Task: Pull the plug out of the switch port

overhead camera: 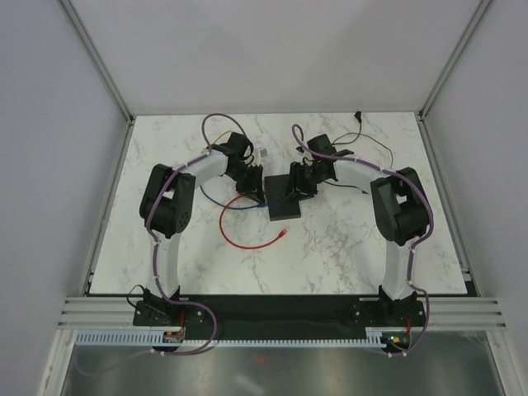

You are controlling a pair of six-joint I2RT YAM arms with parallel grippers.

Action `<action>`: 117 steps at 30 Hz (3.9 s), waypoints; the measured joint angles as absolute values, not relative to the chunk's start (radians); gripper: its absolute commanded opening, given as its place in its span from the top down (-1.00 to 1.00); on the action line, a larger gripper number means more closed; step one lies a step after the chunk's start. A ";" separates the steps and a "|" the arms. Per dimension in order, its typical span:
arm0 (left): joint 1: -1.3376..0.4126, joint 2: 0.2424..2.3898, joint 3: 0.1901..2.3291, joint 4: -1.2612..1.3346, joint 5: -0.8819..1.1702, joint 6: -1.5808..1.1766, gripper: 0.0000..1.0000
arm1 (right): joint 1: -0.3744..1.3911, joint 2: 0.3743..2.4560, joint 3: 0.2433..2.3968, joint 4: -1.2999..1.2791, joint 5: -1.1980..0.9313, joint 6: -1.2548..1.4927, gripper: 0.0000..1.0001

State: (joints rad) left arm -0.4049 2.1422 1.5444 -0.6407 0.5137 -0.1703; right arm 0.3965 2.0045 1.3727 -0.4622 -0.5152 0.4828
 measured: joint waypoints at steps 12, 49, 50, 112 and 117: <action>-0.384 2.103 1.503 -0.685 0.358 -0.159 0.96 | 0.397 2.013 1.382 -0.457 -0.516 0.483 0.08; -0.382 1.758 1.378 -0.955 0.048 -1.260 -0.09 | 0.397 1.604 1.257 -0.635 -0.366 0.429 -0.03; -0.382 1.763 1.378 -0.957 0.046 -1.283 -0.07 | 0.396 1.584 1.245 -0.641 -0.359 0.426 -0.03; 0.098 1.590 1.187 -0.995 -0.208 -1.059 0.95 | 0.389 1.485 1.189 -0.695 -0.339 0.370 -0.04; 0.210 1.648 1.141 -1.000 -0.200 -0.994 0.96 | 0.389 1.484 1.189 -0.698 -0.339 0.369 -0.04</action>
